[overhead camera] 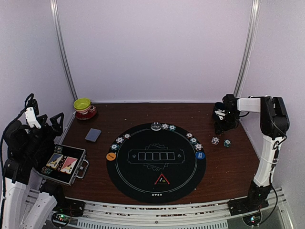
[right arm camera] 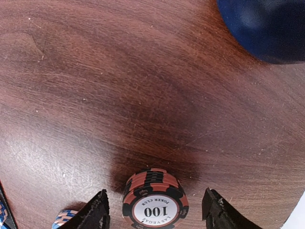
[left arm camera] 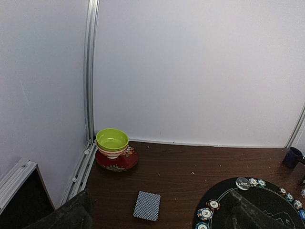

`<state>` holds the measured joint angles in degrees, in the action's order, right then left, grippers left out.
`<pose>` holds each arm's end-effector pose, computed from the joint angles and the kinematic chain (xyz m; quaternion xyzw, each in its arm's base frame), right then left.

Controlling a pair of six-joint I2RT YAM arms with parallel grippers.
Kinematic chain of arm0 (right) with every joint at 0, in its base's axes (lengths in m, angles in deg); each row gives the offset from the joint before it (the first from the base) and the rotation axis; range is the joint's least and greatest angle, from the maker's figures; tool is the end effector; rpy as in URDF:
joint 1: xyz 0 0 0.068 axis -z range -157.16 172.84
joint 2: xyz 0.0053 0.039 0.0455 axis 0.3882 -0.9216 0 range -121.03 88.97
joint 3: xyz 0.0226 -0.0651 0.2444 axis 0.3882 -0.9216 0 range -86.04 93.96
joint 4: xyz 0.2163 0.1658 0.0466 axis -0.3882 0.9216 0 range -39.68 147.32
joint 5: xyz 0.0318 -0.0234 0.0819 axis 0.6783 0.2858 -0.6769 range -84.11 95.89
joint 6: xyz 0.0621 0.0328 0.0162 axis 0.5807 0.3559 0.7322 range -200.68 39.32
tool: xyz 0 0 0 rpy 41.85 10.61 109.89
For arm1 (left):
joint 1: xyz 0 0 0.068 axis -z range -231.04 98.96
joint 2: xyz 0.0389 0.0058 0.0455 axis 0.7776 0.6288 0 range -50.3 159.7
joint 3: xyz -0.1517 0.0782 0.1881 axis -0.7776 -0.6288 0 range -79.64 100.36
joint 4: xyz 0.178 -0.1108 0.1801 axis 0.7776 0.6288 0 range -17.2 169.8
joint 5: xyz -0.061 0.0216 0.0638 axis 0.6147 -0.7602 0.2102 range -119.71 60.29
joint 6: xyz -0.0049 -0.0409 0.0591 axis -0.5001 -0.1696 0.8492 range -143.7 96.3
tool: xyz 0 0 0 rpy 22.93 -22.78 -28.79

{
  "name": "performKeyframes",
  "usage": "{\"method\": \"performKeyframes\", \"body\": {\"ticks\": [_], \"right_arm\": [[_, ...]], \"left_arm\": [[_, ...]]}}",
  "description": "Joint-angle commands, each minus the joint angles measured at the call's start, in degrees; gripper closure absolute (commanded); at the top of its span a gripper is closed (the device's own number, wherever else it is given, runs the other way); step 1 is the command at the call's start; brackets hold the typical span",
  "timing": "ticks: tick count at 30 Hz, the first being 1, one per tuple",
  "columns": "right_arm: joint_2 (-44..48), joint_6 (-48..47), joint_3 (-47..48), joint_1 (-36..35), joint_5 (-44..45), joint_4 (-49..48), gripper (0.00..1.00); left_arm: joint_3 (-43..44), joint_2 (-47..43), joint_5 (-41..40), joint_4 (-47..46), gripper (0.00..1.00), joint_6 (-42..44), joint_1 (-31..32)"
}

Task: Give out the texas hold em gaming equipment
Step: Pick up the pile of poker chips from the pile of poker chips.

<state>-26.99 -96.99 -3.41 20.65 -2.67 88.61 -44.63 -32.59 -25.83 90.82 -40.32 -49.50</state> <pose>0.4193 0.0250 0.1139 -0.1700 0.9697 0.0535 0.1672 0.1516 -0.0081 0.3210 -0.0697 0.7081 -0.1346 0.6896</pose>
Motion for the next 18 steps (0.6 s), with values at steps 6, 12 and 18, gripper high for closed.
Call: {"method": "performKeyframes", "body": {"ticks": [6,12,18], "right_arm": [[-0.5,-0.1,0.8,0.4,0.2,0.5,0.41],[-0.3,-0.2,0.7,0.4,0.5,0.3,0.51],[0.2,-0.3,0.8,0.4,0.7,0.3,0.6]], "left_arm": [[0.0,-0.3,0.6,-2.4,0.02,0.1,-0.4],[0.0,-0.4,0.6,-2.4,0.02,0.2,-0.4],[0.0,-0.4,0.6,-2.4,0.02,0.2,-0.4]]}}
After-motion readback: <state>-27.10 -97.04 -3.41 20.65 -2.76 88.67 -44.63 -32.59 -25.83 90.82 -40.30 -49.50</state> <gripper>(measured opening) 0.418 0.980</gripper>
